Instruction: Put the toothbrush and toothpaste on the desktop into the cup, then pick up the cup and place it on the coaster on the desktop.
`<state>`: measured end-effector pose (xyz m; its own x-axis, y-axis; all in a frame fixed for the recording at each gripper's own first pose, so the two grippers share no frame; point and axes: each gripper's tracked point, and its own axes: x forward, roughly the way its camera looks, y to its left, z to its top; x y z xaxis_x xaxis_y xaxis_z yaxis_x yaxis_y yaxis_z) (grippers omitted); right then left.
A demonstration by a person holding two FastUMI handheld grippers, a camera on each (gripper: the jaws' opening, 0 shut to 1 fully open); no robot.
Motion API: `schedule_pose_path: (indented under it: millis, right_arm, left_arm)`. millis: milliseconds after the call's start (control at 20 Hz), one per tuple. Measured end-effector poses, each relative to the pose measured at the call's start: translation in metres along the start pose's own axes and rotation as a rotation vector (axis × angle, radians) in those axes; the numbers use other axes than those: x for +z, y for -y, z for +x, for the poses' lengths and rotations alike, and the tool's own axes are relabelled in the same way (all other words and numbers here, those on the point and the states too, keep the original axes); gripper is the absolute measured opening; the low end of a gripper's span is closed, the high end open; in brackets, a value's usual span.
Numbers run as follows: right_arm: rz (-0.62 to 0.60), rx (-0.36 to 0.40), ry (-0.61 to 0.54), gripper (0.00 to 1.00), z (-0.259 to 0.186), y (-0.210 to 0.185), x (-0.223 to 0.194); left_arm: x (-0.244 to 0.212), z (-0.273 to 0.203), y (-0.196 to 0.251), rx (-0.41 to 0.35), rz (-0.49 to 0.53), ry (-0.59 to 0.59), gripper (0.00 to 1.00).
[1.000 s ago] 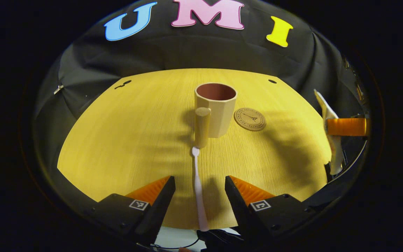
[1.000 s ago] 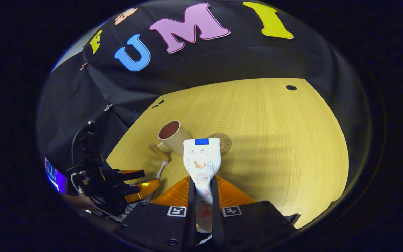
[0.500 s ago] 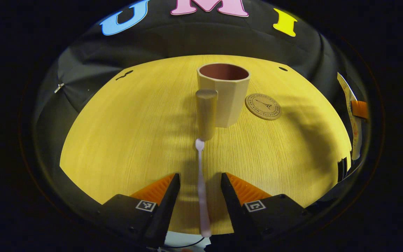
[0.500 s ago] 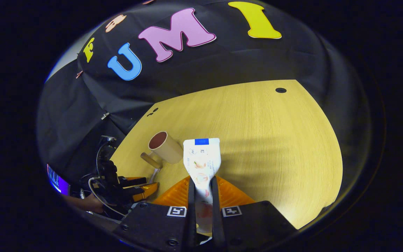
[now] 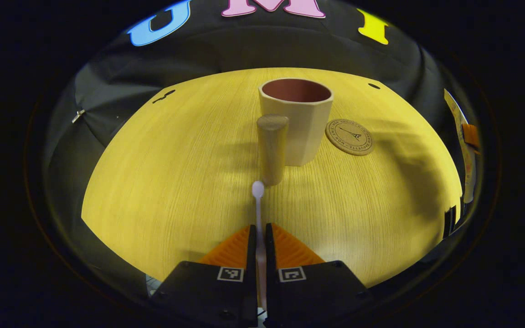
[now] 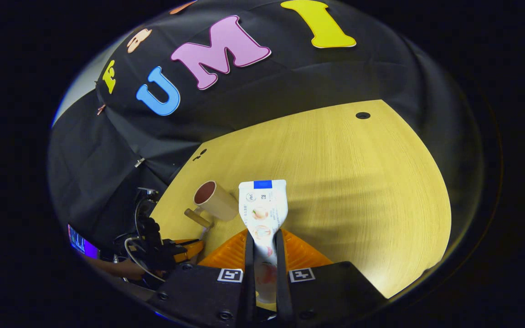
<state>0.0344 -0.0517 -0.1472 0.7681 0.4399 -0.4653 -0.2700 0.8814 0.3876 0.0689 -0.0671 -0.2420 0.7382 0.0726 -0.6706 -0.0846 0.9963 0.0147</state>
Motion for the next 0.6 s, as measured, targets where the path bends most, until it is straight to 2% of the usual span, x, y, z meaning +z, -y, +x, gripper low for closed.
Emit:
schedule_pose_path:
  millis: [200, 400, 600]
  right_arm:
    - [0.01, -0.02, 0.017, 0.22, -0.004, 0.009, 0.001]
    - [0.04, -0.033, 0.055, 0.22, -0.008, 0.008, 0.005]
    - [0.063, -0.028, 0.103, 0.22, -0.013, -0.005, 0.01]
  left_arm:
    - [0.004, 0.0, 0.0, -0.056, -0.034, -0.022, 0.07]
    - [0.005, -0.004, -0.002, -0.129, -0.028, -0.008, 0.07]
    - [-0.005, -0.01, -0.018, -0.142, -0.043, -0.016, 0.06]
